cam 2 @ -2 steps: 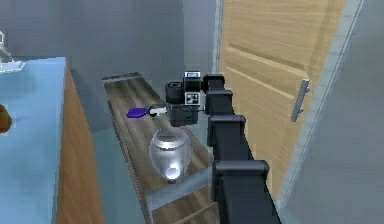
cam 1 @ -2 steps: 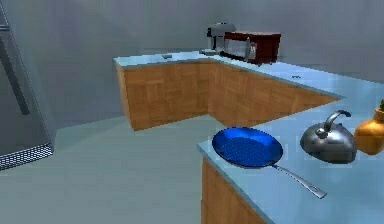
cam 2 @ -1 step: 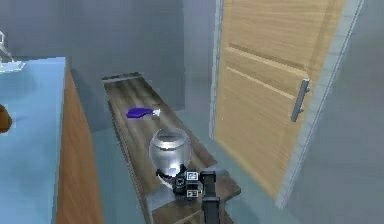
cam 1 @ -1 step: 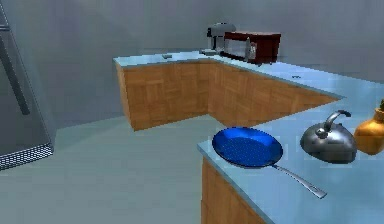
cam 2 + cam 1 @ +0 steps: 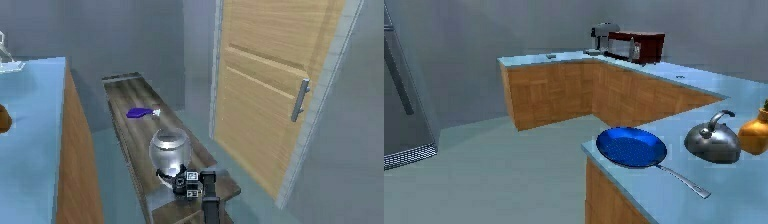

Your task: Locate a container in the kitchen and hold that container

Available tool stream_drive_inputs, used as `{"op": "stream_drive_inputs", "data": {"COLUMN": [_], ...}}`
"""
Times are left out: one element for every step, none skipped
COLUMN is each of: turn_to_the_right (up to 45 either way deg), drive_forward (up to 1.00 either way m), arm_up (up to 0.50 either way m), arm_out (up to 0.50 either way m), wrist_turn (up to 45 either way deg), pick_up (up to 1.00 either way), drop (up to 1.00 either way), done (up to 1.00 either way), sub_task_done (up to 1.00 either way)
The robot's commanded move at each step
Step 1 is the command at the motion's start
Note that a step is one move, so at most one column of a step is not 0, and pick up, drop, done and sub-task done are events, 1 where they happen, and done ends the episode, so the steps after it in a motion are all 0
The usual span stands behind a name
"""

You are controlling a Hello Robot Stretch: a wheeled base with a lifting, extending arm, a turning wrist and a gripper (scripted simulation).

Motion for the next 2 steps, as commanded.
{"op": "stream_drive_inputs", "data": {"turn_to_the_right": [0.0, 0.0], "drive_forward": [0.0, 0.0], "arm_up": [0.1, 0.0], "arm_out": [0.0, 0.0], "wrist_turn": [0.0, 0.0], "pick_up": [0.0, 0.0], "drop": [0.0, 0.0], "done": [0.0, 1.0], "sub_task_done": [0.0, 0.0]}}
